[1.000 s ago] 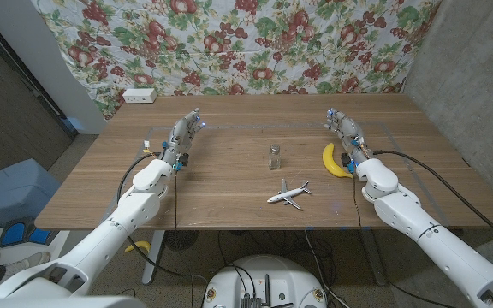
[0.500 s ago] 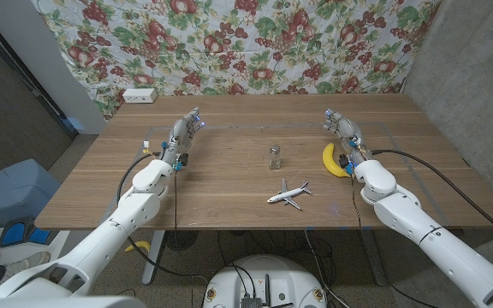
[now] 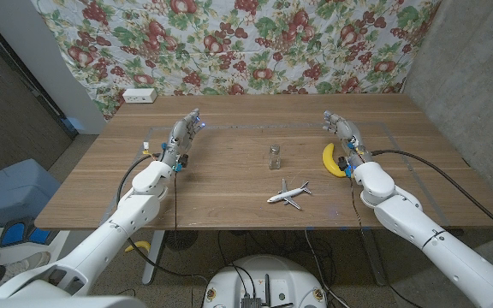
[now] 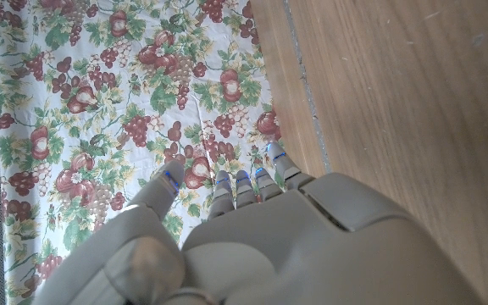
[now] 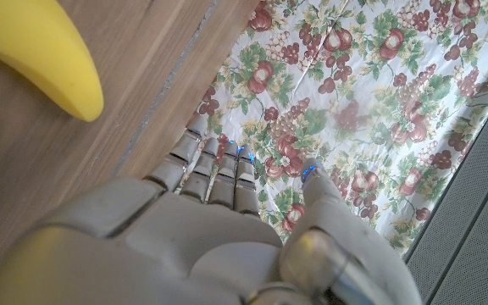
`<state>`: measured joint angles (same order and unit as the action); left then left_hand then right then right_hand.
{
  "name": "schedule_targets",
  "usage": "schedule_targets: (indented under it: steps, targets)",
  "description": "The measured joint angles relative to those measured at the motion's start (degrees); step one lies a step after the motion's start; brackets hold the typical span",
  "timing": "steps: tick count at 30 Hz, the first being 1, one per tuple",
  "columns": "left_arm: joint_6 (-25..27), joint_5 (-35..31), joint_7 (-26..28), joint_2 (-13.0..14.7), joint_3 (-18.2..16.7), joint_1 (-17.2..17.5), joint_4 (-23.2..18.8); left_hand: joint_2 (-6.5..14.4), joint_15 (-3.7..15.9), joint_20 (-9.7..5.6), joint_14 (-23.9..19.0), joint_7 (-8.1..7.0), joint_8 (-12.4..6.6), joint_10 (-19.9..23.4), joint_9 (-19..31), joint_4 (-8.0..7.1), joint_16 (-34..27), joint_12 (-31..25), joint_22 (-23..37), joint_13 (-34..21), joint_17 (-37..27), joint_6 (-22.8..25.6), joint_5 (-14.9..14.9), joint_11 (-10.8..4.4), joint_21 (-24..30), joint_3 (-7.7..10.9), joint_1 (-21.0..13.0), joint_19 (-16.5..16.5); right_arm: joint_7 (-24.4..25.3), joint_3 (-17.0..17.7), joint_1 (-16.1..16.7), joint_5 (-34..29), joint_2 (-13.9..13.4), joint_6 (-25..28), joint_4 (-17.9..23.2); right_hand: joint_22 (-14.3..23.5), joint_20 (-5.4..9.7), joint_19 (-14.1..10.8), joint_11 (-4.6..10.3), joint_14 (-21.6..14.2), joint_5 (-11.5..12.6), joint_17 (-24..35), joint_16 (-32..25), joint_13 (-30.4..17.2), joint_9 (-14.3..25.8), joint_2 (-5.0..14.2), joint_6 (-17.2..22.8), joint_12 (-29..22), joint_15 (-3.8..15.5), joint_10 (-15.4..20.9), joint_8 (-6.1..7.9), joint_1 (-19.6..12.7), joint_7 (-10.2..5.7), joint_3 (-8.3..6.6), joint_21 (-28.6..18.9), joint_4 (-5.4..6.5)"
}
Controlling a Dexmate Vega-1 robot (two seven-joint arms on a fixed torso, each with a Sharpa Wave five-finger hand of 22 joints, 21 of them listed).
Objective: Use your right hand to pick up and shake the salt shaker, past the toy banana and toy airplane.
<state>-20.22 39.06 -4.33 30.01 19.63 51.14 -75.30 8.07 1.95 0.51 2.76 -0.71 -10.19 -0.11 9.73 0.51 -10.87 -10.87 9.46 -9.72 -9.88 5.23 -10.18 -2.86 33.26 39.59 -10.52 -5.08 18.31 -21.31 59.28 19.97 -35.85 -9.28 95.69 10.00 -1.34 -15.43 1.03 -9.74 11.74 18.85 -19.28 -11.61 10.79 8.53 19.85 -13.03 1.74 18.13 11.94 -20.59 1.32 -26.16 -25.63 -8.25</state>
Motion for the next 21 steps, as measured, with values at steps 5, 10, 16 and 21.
schedule_targets:
  steps: [5, 10, 16, 21]
  targets:
    - [-0.13, 0.00, 0.00, 0.09, -0.04, 0.25, -0.30, 0.00, 0.00, -0.21, 0.00, 0.00, 0.00, 0.00, 0.00, 0.07, 0.00, 0.00, 0.00, -0.30, 0.00, 0.00, 0.00, 0.00, -0.03, -0.07, 0.00, 0.21, 1.00, -0.14, 0.48, -1.52, -0.38, 0.97, 1.13, 0.00, 0.00, 0.00, 0.00, 0.00, 0.00, -0.25, 0.00, 0.00, 0.00, 0.00, 0.00, 0.00, 0.00, 0.00, 0.00, 0.00, 0.00, -0.02, 0.00, 0.02]
    - [-0.23, -0.01, 0.04, 0.13, -0.05, 0.42, -0.54, 0.00, 0.00, -0.21, 0.00, 0.00, 0.00, 0.00, 0.00, 0.07, 0.00, 0.00, 0.00, -0.30, 0.00, 0.00, 0.00, 0.00, -0.21, -0.07, 0.00, 0.20, 1.66, -0.30, 0.82, -2.66, -0.67, 1.83, 1.94, 0.00, 0.00, 0.00, 0.00, 0.00, 0.45, -0.25, 0.00, 0.00, 0.00, 0.01, 0.31, 0.00, 0.00, 0.00, 0.00, -0.01, 0.31, -0.02, 0.00, 0.03]
    - [-0.27, -0.09, 0.17, 0.15, -0.05, 0.53, -0.76, 0.00, 0.00, -0.21, 0.00, 0.00, 0.00, 0.00, 0.00, 0.07, 0.00, 0.00, 0.00, -0.30, 0.00, 0.00, 0.00, 0.00, -0.43, -0.07, 0.00, 0.20, 2.33, -0.51, 1.12, -3.89, -0.93, 2.78, 2.73, 0.00, 0.43, -0.43, 0.00, -0.31, 0.45, -0.25, 0.00, 0.01, 0.00, 0.53, 0.31, 0.00, 0.32, -0.01, 0.00, -0.55, 0.31, -0.03, 0.22, 0.03]
    - [-0.30, -0.23, 0.30, 0.15, -0.05, 0.58, -0.89, 0.00, -0.22, -0.21, -0.21, 0.00, 0.00, 0.00, 0.00, 0.07, 0.00, 0.00, 0.00, -0.30, 0.00, 0.00, 0.00, 0.00, -0.42, -0.07, 0.00, 0.20, 2.99, -0.72, 1.48, -5.04, -1.20, 3.63, 3.58, 0.00, 0.43, -0.42, 0.01, -0.31, 0.45, -0.24, 0.00, 0.01, 0.00, -0.07, 0.54, 0.00, 0.32, 0.01, 0.00, -1.14, 0.08, 0.14, 0.22, -0.13]
